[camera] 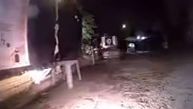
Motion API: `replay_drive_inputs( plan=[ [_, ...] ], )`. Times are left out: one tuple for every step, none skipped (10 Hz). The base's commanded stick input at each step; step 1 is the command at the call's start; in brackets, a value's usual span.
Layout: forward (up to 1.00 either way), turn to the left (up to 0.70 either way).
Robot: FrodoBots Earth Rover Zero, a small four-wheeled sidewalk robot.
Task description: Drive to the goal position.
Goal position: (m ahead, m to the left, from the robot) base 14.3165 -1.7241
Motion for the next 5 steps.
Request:
replay_drive_inputs(
  plan=[
    [0.00, -0.70],
    [0.00, -0.70],
    [0.04, -0.36],
    [0.35, -0.22],
    [0.65, -0.24]
  ],
)
